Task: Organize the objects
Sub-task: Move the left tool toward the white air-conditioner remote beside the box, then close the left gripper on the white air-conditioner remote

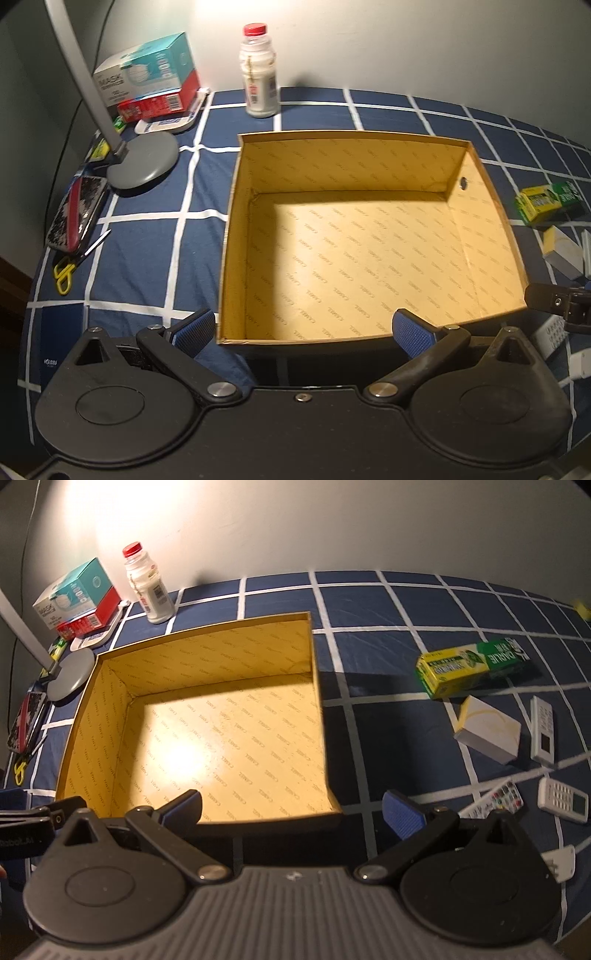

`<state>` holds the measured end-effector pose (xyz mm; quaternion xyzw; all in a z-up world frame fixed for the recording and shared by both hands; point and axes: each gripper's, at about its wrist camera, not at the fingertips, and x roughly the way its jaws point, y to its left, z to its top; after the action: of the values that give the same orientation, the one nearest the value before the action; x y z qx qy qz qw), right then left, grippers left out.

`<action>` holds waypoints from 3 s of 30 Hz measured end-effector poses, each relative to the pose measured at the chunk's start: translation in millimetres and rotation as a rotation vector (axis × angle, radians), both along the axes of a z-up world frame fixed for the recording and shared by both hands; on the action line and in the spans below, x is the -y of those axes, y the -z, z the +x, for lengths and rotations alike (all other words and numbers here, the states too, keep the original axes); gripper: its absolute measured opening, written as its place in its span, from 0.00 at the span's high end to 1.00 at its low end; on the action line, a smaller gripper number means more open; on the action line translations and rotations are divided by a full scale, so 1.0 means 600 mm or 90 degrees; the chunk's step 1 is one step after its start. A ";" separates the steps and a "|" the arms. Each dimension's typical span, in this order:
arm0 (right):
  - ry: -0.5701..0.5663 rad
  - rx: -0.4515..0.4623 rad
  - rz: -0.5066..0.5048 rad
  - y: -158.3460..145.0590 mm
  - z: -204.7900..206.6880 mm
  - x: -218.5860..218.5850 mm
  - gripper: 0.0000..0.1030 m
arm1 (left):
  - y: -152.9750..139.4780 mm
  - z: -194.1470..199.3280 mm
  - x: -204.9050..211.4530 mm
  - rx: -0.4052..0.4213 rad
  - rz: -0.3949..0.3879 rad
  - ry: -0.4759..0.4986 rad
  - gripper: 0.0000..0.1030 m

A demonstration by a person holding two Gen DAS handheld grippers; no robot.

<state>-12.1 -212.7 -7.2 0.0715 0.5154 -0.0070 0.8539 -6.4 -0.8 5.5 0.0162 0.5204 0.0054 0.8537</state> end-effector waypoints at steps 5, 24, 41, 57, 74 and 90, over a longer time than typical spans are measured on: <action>0.032 0.006 -0.004 -0.004 -0.021 0.020 0.00 | -0.003 0.000 0.022 0.007 -0.004 0.029 0.00; 0.158 0.005 -0.009 0.000 -0.082 0.178 0.00 | 0.004 0.012 0.189 0.010 -0.013 0.149 0.00; 0.216 -0.012 0.004 0.028 -0.085 0.435 0.00 | 0.030 0.038 0.439 -0.018 -0.004 0.199 0.00; 0.262 -0.073 0.023 0.093 -0.095 0.672 0.00 | 0.119 0.053 0.685 -0.077 -0.021 0.246 0.00; 0.268 -0.152 0.105 0.194 -0.073 0.774 0.00 | 0.220 0.058 0.824 -0.176 -0.034 0.285 0.00; 0.264 -0.206 0.146 0.264 -0.038 0.792 0.06 | 0.292 0.072 0.890 -0.243 -0.053 0.327 0.03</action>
<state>-34.7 -687.7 -165.7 0.2695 0.6169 -0.1342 0.7271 37.0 -535.1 -169.6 0.1126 0.6497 -0.2350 0.7141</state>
